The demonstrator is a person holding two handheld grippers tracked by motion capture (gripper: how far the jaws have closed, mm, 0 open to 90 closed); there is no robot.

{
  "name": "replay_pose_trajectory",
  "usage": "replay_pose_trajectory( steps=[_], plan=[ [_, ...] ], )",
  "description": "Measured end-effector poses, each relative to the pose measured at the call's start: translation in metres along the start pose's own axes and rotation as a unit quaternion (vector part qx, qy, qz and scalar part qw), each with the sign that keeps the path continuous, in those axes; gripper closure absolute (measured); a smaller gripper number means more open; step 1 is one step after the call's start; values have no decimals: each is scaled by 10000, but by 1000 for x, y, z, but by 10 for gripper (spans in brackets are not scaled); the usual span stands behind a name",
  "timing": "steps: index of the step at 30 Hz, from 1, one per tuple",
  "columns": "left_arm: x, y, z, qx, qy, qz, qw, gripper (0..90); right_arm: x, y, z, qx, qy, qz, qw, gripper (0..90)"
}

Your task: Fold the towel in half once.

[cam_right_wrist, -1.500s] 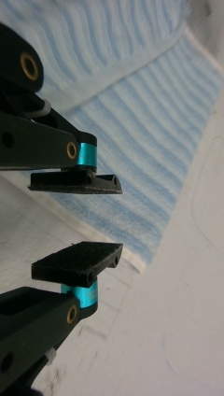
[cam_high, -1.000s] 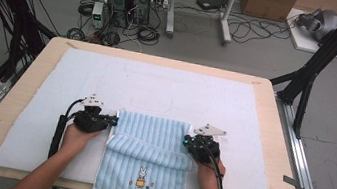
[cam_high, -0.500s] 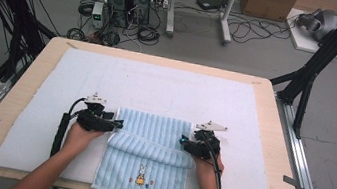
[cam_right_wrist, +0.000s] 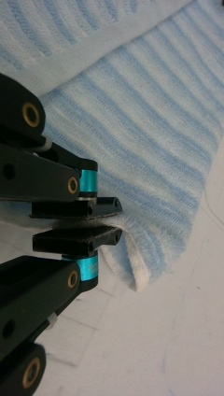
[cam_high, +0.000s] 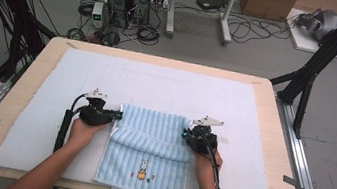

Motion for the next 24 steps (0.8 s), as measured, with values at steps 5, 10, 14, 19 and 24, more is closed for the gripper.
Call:
replay_pose_trajectory(
  steps=[5,10,14,19,24],
  plan=[
    [17,9,6,69,138,-136,9998,858,19,9,-12,-61,11,-108,9999,849],
    [29,20,17,92,45,-214,9997,859,36,21,-27,-151,142,-248,9995,849],
    [40,25,20,75,150,-145,9998,857,44,28,-34,-241,189,-217,9993,849],
    [41,26,29,53,18,-273,9996,857,51,33,-38,-255,231,-303,9989,849],
    [38,31,31,181,138,-206,9995,829,52,43,-36,-355,139,-186,9991,845]
  ],
)
Point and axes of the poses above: each handheld gripper's, and its own axes: y roughly forward along the jaws, x roughly out of its top, z roughly to its left, the point moved 2 cm from there along y, roughly forward along the jaws, and after that the axes turned 4 degrees about -y, right-handed, at the moved point
